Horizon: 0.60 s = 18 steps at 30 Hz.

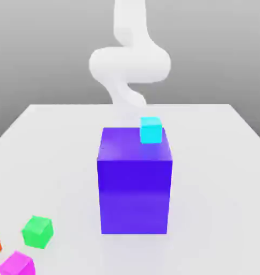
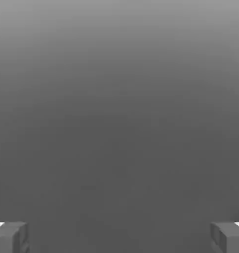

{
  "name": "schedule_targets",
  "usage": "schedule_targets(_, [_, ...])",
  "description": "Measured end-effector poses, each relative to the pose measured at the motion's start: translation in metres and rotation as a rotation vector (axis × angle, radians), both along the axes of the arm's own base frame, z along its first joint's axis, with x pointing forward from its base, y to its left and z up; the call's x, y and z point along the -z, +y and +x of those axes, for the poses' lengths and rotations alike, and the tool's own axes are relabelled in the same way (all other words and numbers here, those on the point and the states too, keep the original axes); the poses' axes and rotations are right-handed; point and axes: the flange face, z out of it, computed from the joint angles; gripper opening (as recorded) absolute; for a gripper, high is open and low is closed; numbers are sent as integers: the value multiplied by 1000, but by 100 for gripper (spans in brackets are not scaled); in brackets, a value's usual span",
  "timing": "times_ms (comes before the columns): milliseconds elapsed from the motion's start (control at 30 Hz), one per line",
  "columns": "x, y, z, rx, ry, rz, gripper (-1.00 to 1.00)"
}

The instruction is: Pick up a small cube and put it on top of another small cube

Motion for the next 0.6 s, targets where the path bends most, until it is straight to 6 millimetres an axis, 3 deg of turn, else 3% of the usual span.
schedule_targets(133, [50,-26,49,44,100,24,0])
schedule_targets(300, [120,-61,96,103,218,53,0])
schedule_targets(467, [198,-99,128,167,336,82,0])
schedule_targets(600, [266,-133,142,227,429,105,0])
